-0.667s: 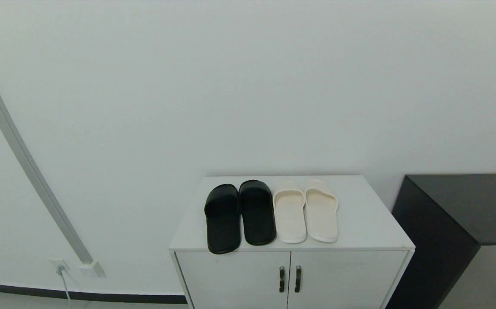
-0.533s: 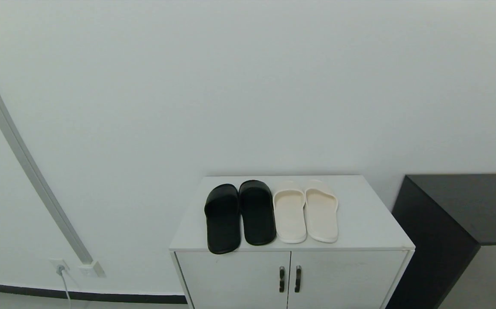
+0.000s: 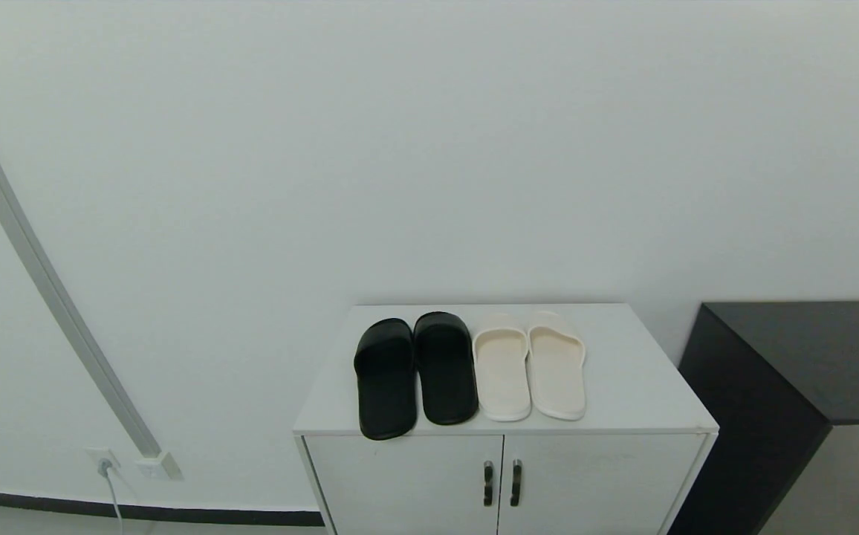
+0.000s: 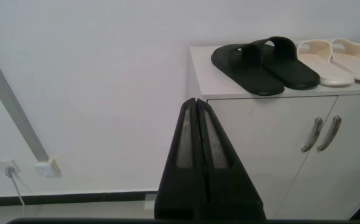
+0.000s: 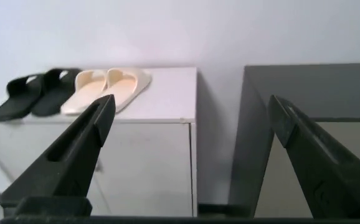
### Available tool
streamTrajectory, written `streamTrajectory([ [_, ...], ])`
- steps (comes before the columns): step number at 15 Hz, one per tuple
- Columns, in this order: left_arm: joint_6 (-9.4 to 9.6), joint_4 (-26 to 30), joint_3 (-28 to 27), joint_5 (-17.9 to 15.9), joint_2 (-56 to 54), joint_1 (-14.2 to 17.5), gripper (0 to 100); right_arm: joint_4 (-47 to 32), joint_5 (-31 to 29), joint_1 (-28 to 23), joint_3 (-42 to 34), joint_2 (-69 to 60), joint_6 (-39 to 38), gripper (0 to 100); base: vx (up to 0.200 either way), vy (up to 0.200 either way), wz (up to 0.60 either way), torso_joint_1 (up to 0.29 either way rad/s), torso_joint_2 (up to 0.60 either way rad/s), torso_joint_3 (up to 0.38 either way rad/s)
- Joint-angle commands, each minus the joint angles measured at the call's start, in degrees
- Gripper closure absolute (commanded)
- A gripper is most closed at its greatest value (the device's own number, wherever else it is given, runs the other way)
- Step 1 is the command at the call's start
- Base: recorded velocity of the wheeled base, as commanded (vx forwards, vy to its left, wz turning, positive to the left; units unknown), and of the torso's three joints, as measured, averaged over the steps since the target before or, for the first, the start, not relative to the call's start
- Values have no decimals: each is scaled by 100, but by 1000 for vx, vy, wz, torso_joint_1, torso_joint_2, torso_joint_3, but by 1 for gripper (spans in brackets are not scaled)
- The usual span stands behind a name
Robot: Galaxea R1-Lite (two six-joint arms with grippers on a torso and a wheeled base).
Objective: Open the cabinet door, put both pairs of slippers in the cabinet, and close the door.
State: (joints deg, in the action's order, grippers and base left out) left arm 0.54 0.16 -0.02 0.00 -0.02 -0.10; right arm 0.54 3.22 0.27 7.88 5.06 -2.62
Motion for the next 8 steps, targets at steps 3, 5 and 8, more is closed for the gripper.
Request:
streamTrajectory([
  [3,-18,-7,2,0,2,1,100,-177,548,17,4,1507,253,0,0,0,0,0,0,0],
  [5,-18,-7,2,-18,2,1,100,201,803,87,4,2245,245,0,0,0,0,0,0,0],
  [8,-18,-7,2,-88,11,1,100,1265,821,307,30,3493,245,0,0,0,0,0,0,0],
])
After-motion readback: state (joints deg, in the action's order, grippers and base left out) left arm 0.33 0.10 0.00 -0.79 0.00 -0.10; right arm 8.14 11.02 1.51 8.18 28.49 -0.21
